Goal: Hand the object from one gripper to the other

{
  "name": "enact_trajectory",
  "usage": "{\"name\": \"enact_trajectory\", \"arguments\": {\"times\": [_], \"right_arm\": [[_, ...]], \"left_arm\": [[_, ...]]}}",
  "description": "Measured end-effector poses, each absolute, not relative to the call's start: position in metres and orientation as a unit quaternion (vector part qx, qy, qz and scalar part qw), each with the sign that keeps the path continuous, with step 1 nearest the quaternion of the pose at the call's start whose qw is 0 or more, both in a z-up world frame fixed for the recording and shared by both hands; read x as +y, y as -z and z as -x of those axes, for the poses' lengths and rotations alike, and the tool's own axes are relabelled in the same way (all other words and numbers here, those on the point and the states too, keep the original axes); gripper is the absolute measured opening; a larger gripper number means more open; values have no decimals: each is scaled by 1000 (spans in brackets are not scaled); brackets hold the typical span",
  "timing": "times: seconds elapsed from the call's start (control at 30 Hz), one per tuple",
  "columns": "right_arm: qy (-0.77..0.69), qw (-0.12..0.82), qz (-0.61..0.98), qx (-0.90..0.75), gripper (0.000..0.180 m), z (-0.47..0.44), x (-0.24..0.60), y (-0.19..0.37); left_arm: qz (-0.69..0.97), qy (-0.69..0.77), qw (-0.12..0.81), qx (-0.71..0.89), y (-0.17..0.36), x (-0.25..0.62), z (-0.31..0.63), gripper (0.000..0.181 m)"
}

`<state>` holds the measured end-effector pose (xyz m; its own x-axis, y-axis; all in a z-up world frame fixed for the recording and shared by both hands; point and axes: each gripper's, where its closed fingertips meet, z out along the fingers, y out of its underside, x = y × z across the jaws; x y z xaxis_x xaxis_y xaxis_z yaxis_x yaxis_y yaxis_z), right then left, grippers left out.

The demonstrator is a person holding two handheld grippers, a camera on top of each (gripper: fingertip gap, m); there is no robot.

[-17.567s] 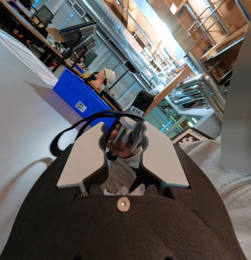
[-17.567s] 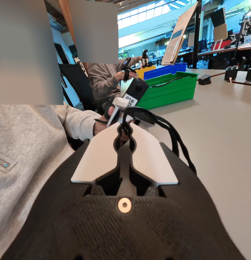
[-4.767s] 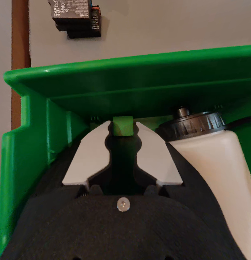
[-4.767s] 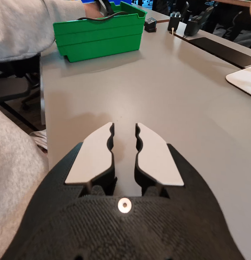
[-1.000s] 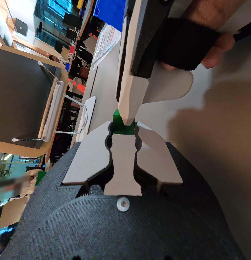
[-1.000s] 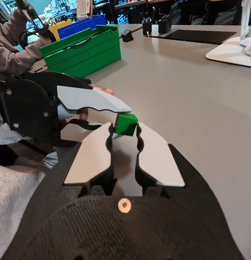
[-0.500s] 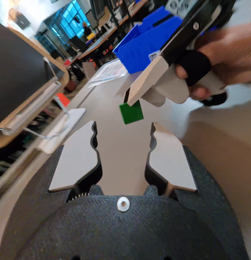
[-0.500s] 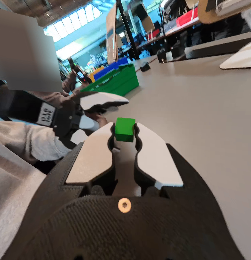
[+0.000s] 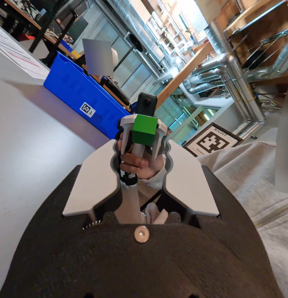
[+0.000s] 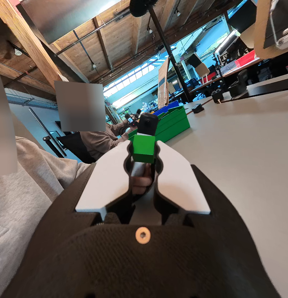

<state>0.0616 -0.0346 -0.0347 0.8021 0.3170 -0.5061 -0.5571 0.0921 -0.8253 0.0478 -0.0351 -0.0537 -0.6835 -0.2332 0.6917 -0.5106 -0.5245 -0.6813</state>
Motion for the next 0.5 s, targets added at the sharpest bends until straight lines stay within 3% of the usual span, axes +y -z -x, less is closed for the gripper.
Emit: {"name": "enact_trajectory", "arguments": {"times": [0.5], "right_arm": [[-291, 726, 616, 93, 26, -55, -29, 40]], "left_arm": [[-366, -802, 64, -468, 45, -29, -45, 27]]}}
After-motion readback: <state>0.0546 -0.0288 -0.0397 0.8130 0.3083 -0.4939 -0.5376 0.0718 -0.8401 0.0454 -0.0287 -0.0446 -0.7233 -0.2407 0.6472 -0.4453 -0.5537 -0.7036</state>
